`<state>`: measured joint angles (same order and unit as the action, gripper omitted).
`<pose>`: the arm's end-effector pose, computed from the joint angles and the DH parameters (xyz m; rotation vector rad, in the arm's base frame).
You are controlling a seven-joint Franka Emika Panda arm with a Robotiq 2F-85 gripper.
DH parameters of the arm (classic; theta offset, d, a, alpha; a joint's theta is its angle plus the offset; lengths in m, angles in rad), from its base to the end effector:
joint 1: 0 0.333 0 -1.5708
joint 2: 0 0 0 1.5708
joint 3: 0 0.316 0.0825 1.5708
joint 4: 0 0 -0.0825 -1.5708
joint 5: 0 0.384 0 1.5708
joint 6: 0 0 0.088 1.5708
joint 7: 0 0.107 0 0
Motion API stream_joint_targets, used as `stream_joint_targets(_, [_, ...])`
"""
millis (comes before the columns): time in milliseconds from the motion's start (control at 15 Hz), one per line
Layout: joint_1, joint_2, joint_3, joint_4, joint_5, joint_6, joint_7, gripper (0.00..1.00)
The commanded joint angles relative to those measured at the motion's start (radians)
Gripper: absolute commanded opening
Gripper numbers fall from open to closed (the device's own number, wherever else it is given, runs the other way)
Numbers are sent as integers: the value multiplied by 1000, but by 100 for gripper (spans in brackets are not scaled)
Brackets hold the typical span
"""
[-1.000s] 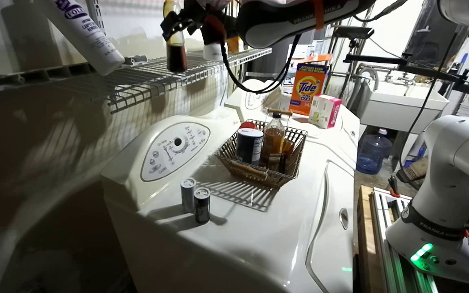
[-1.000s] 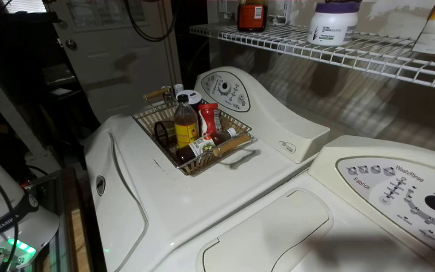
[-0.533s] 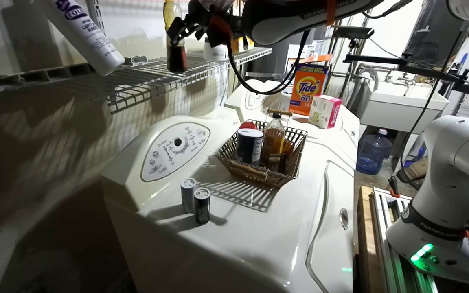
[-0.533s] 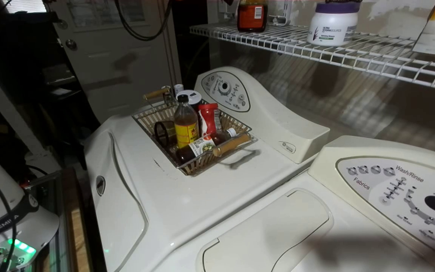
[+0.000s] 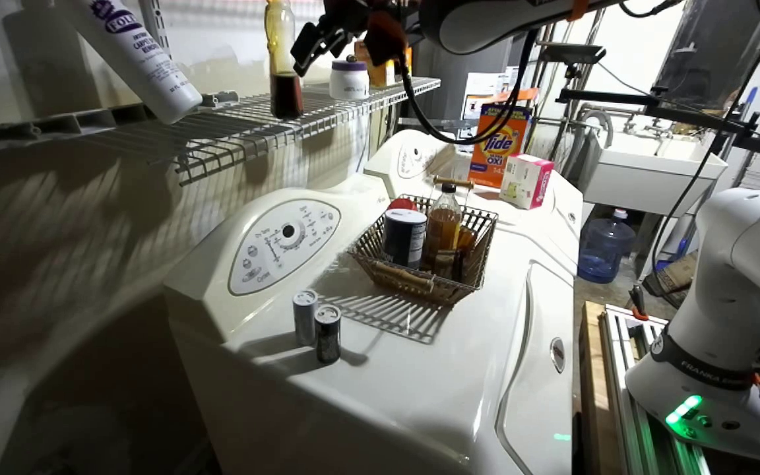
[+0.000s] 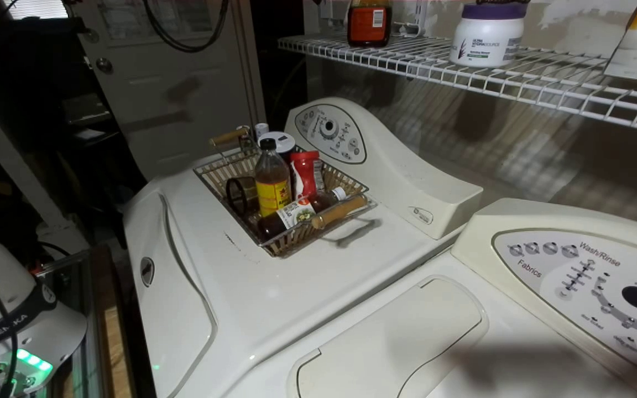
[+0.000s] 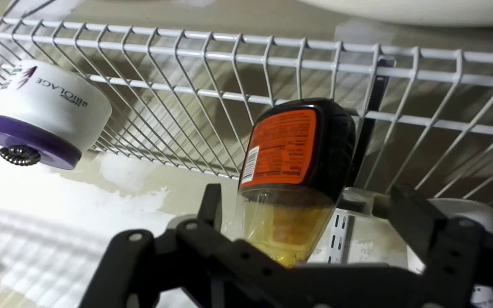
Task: Pick up the bottle on the shelf and make it stand upright
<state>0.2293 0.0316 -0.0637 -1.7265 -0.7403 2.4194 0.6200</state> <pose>0.6124 0.0998 0.6266 2.5474 -0.0673 1.1335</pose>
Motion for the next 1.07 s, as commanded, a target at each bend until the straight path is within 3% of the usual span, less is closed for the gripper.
stream_joint_targets(0, [-61,-91,63,-70,25,-37,-122,100])
stream_joint_targets(600, [-111,-270,118,-173,281,-55,-438,100])
stream_joint_targets(1000, [-127,-396,125,-255,321,-105,-627,100])
